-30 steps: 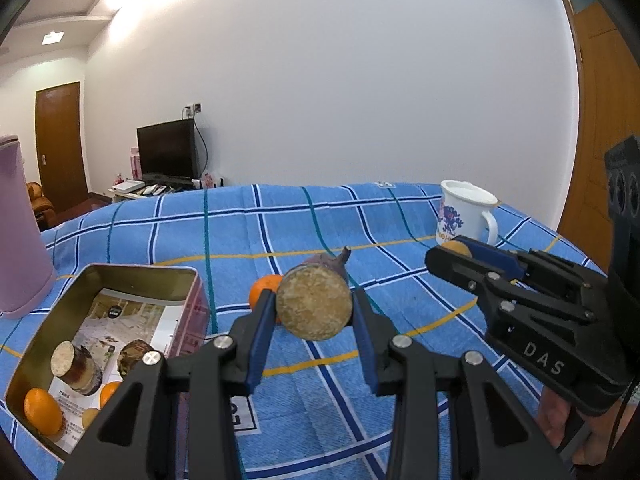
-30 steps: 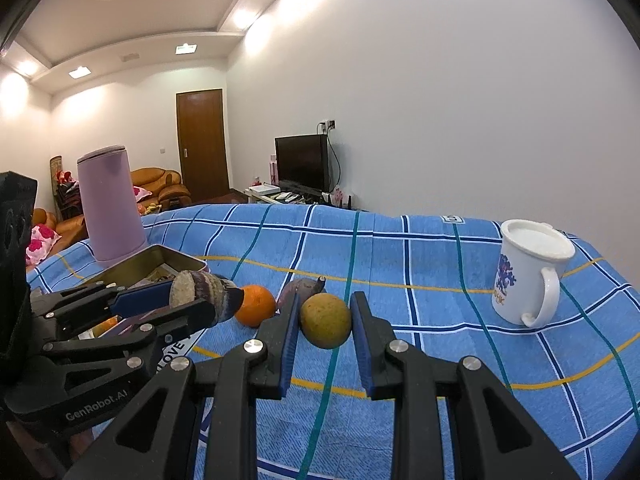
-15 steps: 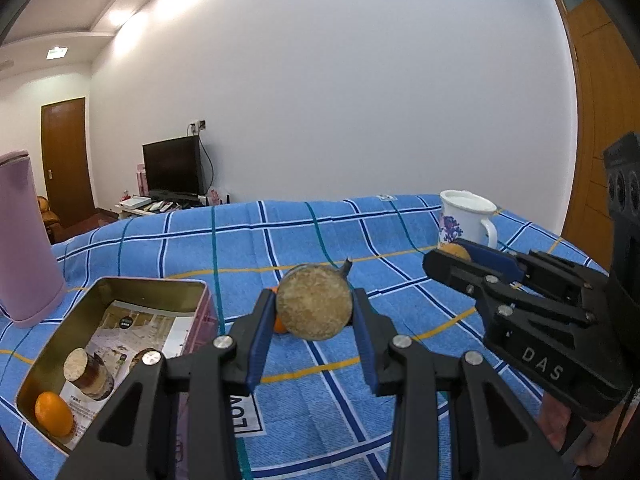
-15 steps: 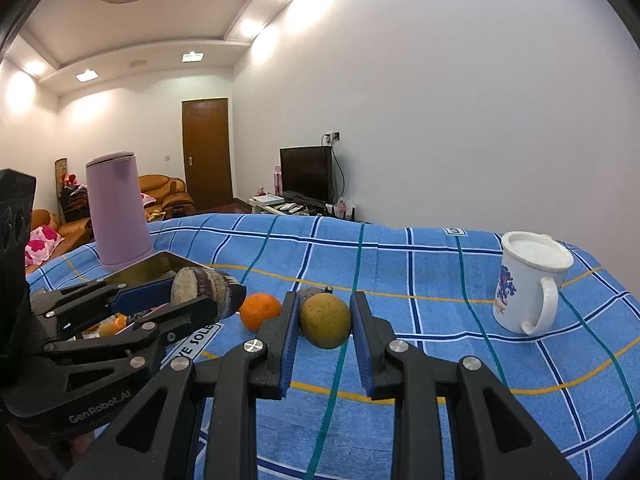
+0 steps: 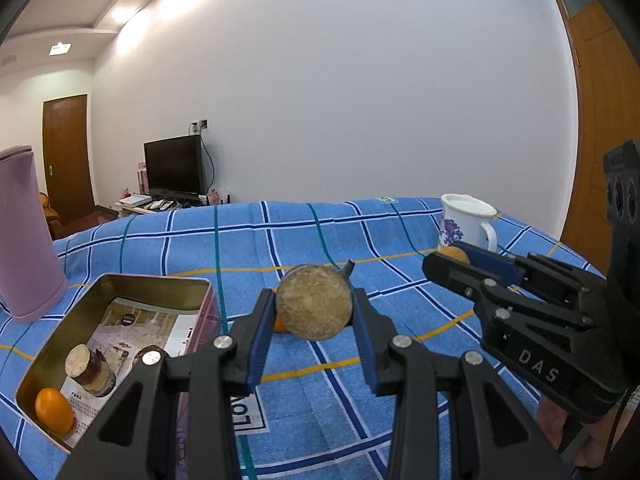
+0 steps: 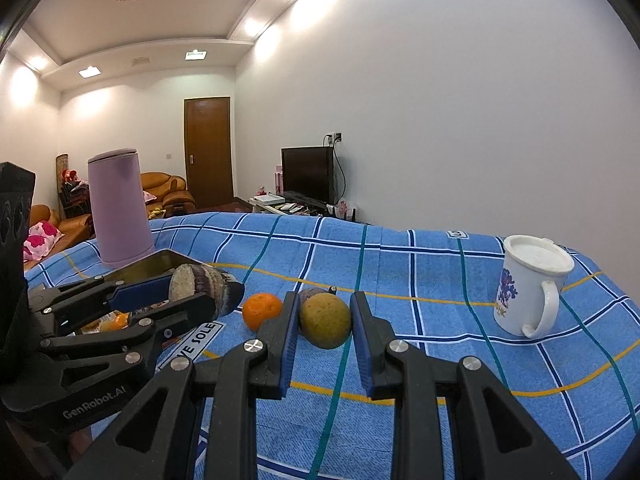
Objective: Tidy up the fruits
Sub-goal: 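Carry the yellow-green fruit over the tin with the right tool while the left tool carries the cake there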
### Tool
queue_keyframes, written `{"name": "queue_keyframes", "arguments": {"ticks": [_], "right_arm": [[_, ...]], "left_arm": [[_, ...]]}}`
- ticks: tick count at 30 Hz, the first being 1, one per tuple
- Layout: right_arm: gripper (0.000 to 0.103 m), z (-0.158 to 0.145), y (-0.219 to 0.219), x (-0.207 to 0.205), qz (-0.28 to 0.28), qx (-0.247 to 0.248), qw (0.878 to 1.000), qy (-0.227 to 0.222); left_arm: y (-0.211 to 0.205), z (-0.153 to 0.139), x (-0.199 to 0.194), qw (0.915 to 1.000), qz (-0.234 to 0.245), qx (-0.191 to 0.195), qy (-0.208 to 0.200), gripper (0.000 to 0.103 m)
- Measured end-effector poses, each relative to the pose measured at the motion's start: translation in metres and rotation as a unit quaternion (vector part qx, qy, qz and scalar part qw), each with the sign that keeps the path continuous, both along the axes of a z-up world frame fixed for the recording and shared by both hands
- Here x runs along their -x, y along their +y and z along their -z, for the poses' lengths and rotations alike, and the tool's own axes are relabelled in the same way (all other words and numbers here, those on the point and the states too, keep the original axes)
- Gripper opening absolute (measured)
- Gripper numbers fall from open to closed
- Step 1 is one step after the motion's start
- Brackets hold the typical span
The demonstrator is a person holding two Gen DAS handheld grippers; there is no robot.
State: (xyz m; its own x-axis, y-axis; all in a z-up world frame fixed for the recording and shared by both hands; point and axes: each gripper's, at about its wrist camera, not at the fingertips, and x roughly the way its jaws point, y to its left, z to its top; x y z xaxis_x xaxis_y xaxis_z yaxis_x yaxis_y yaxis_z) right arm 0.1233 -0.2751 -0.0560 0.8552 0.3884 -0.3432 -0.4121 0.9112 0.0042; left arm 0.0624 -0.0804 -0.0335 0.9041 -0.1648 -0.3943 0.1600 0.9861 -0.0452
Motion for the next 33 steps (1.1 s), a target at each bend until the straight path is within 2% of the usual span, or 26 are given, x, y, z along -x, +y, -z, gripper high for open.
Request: {"name": "queue_keyframes", "arguments": {"ticks": [18, 33], "right_arm": [[0.027, 0.001, 0.020, 0.000, -0.015, 0.012, 1.000, 0.005], [0.027, 0.003, 0.056, -0.003, -0.052, 0.016, 0.998, 0.023]], "left_arm": [[0.015, 0.003, 0.000, 0.9998, -0.005, 0.014, 0.014, 0.039], [0.042, 0.004, 0.008, 0.9994, -0.023, 0.013, 0.023, 0.039]]}}
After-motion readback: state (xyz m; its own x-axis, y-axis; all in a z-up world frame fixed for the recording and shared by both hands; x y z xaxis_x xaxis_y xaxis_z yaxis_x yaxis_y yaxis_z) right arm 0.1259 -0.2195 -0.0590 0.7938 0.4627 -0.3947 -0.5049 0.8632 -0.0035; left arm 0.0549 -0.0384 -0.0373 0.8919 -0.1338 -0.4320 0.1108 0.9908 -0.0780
